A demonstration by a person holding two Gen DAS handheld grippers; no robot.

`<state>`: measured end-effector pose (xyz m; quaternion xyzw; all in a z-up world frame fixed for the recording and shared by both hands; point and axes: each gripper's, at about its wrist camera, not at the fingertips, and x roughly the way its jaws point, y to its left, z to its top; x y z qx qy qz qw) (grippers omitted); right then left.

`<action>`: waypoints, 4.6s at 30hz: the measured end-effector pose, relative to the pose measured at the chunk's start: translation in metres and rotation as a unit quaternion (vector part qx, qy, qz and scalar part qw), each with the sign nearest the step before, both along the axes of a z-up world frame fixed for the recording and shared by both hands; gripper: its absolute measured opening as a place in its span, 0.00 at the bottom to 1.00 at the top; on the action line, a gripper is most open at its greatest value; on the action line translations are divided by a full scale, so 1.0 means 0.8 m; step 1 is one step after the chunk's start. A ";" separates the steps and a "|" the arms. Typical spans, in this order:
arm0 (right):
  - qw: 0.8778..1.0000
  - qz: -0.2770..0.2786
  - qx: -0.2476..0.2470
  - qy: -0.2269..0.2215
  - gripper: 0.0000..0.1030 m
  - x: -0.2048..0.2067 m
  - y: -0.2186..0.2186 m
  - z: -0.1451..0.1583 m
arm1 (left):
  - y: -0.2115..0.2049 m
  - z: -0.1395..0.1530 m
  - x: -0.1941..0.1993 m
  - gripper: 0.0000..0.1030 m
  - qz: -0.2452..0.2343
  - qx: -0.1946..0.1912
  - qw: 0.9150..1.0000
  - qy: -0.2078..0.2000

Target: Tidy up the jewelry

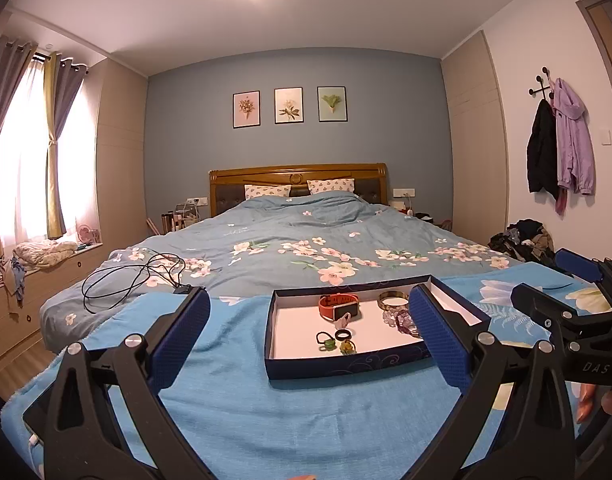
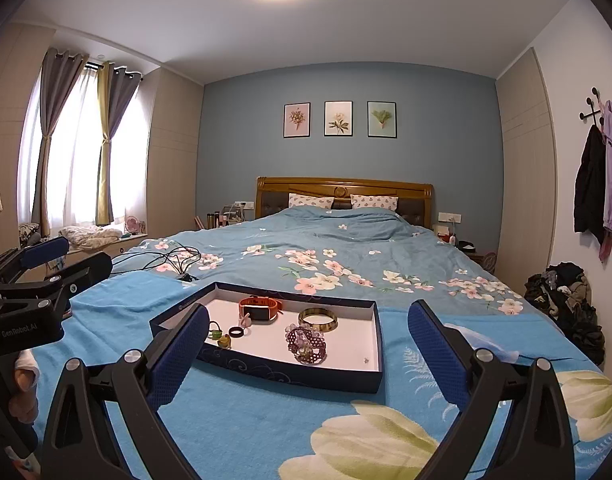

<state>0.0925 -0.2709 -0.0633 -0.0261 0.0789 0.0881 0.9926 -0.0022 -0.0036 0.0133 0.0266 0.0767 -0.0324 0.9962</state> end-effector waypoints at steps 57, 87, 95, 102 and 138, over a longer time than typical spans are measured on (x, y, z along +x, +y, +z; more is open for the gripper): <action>1.000 0.002 0.004 0.008 0.93 0.003 0.003 -0.001 | 0.007 -0.004 -0.003 0.95 0.020 0.000 1.000 -0.005; 1.000 -0.001 0.004 0.013 0.93 0.003 0.004 -0.002 | 0.008 -0.007 -0.003 0.95 0.022 -0.001 1.000 -0.001; 1.000 -0.001 0.005 0.013 0.93 0.001 0.004 -0.001 | 0.009 -0.007 -0.003 0.95 0.021 -0.001 1.000 0.000; 1.000 0.001 0.005 0.013 0.93 0.002 0.005 0.000 | 0.009 -0.008 -0.004 0.95 0.022 -0.001 1.000 0.000; 1.000 0.001 0.008 0.014 0.93 0.005 0.003 -0.001 | 0.008 -0.014 -0.002 0.95 0.026 -0.003 1.000 0.008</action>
